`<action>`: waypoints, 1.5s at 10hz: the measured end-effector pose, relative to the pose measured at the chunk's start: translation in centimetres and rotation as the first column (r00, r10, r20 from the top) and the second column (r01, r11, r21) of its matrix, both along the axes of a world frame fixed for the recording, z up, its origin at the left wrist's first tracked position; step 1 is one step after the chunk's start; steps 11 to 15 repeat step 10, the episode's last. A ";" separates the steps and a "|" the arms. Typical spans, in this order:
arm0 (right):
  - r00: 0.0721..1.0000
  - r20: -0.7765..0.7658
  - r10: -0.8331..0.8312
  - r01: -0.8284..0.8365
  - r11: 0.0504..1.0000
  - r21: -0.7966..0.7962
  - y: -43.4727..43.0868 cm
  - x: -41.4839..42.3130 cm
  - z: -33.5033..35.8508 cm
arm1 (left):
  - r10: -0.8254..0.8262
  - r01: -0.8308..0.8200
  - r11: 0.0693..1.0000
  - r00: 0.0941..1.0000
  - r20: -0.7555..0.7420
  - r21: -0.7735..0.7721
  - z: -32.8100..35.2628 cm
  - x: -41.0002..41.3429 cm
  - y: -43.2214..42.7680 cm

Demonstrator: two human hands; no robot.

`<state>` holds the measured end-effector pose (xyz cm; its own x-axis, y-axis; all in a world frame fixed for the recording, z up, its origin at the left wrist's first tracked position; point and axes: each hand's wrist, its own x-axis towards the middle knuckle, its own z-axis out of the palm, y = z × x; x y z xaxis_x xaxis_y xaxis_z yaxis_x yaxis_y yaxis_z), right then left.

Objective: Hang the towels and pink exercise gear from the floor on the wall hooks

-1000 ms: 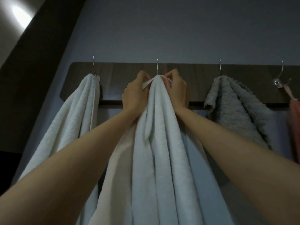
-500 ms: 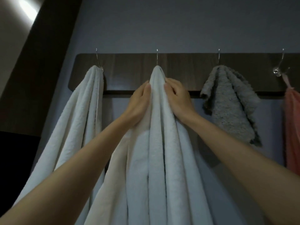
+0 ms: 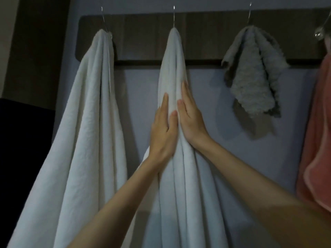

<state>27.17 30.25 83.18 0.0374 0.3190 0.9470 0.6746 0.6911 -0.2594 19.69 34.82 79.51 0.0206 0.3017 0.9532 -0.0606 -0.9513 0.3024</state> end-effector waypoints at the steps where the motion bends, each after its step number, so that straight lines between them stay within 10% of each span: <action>1: 0.999 0.022 -0.025 0.025 1.000 0.006 -0.2 -0.1 -3.1 | 0.047 -0.048 0.997 0.999 -0.019 -0.055 -3.8 0.0 -0.5; 4: 0.997 0.019 -0.070 0.070 0.997 -0.014 -1.2 0.5 -14.2 | 0.020 -0.065 0.949 0.989 -0.147 -0.308 -16.6 -1.2 -3.2; 8: 0.976 0.169 -0.140 0.207 0.841 -0.500 -7.9 2.1 -21.7 | -0.089 -0.183 0.850 0.875 -0.476 -0.494 -19.5 -5.1 -8.1; 15: 0.930 0.277 -0.242 0.348 0.822 -0.450 -12.6 1.9 -19.7 | 0.011 -0.333 0.818 0.824 -0.566 -0.469 -19.6 -6.9 -11.5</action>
